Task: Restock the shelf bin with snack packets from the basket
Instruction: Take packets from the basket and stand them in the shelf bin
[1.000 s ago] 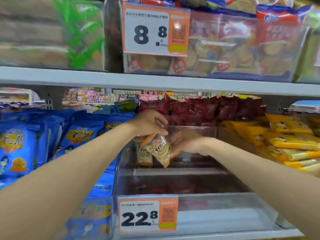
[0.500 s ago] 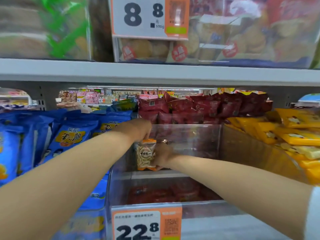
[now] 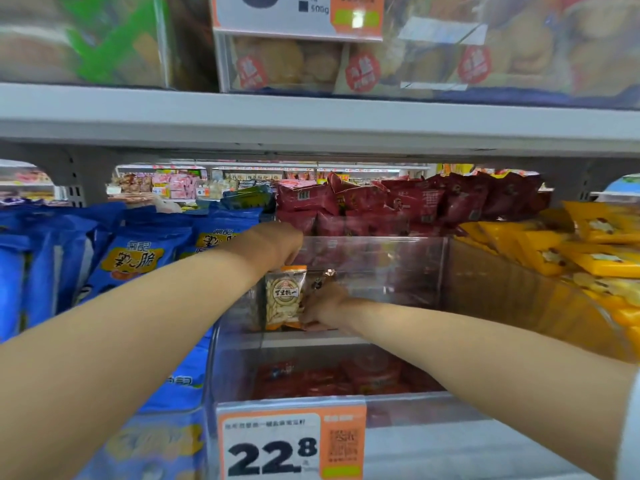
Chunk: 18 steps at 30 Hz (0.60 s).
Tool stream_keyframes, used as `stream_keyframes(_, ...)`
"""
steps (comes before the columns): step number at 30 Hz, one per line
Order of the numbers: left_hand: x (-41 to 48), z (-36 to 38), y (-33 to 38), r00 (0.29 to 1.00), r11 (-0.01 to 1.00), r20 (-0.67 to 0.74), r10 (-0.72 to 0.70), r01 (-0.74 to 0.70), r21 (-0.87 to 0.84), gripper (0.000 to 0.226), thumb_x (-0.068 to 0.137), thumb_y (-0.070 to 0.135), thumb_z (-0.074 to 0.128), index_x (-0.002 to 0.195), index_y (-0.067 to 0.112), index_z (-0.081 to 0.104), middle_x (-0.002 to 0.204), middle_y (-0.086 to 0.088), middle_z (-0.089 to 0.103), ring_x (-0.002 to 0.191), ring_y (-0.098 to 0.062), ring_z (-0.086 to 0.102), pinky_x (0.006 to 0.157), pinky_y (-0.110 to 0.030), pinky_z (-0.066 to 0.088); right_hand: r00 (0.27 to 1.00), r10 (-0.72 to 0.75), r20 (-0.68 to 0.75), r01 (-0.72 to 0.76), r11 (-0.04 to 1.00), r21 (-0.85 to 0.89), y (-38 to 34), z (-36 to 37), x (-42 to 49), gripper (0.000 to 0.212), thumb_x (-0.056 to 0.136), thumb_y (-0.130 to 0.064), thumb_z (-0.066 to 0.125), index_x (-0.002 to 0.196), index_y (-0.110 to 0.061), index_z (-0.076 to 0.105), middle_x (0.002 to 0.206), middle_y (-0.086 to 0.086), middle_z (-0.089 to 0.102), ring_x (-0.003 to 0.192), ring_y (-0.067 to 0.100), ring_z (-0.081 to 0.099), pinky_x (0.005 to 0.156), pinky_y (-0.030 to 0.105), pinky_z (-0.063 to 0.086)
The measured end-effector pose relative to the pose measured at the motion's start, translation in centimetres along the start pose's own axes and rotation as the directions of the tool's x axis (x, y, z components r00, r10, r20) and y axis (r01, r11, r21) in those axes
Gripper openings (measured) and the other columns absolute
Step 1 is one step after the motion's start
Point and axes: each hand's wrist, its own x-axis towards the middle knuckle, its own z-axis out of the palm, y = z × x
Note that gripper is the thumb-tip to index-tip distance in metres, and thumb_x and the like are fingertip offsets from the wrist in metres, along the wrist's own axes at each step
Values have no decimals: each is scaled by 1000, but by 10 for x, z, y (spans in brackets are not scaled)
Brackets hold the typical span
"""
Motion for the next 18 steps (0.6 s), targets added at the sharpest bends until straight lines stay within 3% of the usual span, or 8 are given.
stream_keyframes(2, -1, -1, 1, 1000, 999, 15, 25, -26, 43, 26, 95, 6, 51, 117, -1, 63, 122, -18, 61, 112, -31, 59, 89, -34, 45, 999, 30, -21, -27, 993, 111, 2, -2, -4, 20, 79, 10, 72, 92, -3, 63, 95, 13, 69, 88, 26, 70, 75, 38, 61)
stream_keyframes(5, -7, -3, 2, 999, 1000, 34, -1, 0, 22, 31, 89, -2, 59, 119, 4, 63, 125, -13, 60, 111, -26, 59, 84, -28, 44, 998, 59, -4, -57, 985, 165, 3, -6, -11, 33, 81, 10, 70, 111, 0, 62, 99, 15, 69, 86, 25, 69, 72, 34, 61)
stream_keyframes(8, -8, -2, -6, 997, 997, -9, 71, -70, 36, 30, 84, 6, 71, 114, 7, 66, 118, -10, 62, 105, -24, 61, 81, -29, 46, 997, 75, 3, -75, 989, 131, 0, -15, -19, 47, 83, 6, 69, 127, -2, 54, 110, 15, 67, 89, 23, 68, 57, 27, 60)
stream_keyframes(11, -18, -10, -4, 988, 993, -113, 103, -109, -49, 26, 82, 17, 75, 105, 10, 67, 106, -6, 64, 96, -21, 60, 75, -28, 44, 998, 42, -49, -41, 999, 14, -11, -34, -40, 40, 86, -1, 70, 123, -1, 57, 115, 16, 66, 101, 25, 67, 66, 28, 60)
stream_keyframes(14, -42, -23, 10, 973, 970, -201, 116, -154, -187, 13, 84, 24, 72, 88, 16, 63, 86, 4, 62, 83, -17, 59, 68, -28, 42, 979, -78, -191, 24, 962, -271, -21, -58, -78, 27, 90, -14, 65, 113, 0, 65, 110, 13, 70, 100, 25, 69, 83, 34, 58)
stream_keyframes(16, -61, -29, 25, 971, 946, -231, 58, -128, -299, 16, 84, 26, 70, 78, 21, 56, 78, 6, 57, 77, -17, 56, 61, -29, 40, 927, -243, -285, 118, 912, -393, -19, -70, -111, 24, 95, -15, 54, 110, -4, 68, 106, 7, 69, 98, 25, 66, 79, 31, 53)
stream_keyframes(18, -81, -32, 44, 965, 904, -262, -14, -99, -415, 20, 84, 23, 67, 71, 23, 51, 72, 5, 54, 70, -17, 53, 57, -27, 39, 845, -426, -323, 273, 864, -423, -7, -80, -142, 15, 87, -10, 58, 95, -9, 72, 85, 0, 67, 80, 17, 62, 73, 27, 44)
